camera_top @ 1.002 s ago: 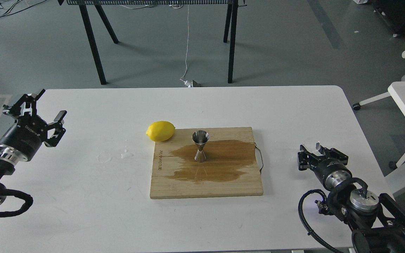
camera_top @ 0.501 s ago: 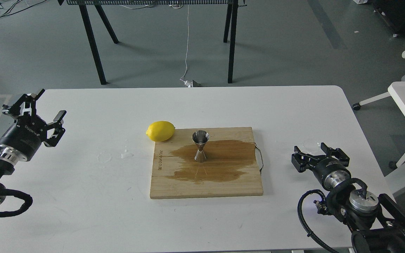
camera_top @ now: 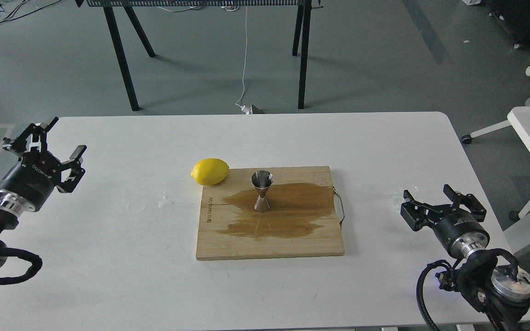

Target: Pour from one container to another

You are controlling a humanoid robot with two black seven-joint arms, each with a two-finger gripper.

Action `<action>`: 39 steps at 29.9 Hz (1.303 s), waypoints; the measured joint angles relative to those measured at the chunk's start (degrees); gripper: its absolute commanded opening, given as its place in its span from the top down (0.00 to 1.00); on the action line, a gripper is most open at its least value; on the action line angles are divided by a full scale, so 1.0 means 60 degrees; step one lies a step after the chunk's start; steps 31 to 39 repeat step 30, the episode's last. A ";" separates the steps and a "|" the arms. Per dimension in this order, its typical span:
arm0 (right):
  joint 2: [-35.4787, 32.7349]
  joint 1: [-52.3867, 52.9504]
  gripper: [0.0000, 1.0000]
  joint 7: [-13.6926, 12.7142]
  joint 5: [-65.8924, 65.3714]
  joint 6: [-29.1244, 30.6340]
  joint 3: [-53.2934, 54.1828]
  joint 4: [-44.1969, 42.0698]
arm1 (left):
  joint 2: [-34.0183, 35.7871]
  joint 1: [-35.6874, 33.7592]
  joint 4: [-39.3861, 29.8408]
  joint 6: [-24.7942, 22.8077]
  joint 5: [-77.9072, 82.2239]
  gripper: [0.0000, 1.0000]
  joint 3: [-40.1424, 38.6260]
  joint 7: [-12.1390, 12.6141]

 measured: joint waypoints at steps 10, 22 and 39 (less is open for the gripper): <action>-0.1658 0.0974 0.01 -0.0057 -0.2430 0.3092 -0.0065 0.0304 | -0.0003 0.0069 0.0085 0.0000 0.0025 0.15 0.0023 0.0000; -0.1345 0.2741 0.01 -0.0553 -0.4811 0.4639 -0.0796 -0.3168 | 0.0010 0.0061 0.0085 0.0000 0.0025 0.15 0.0031 -0.0003; -0.0315 0.2905 0.01 -0.0486 -0.4768 0.4648 -0.0475 -0.4092 | -0.0026 0.0039 0.0085 0.0000 0.0024 0.15 0.0033 -0.0003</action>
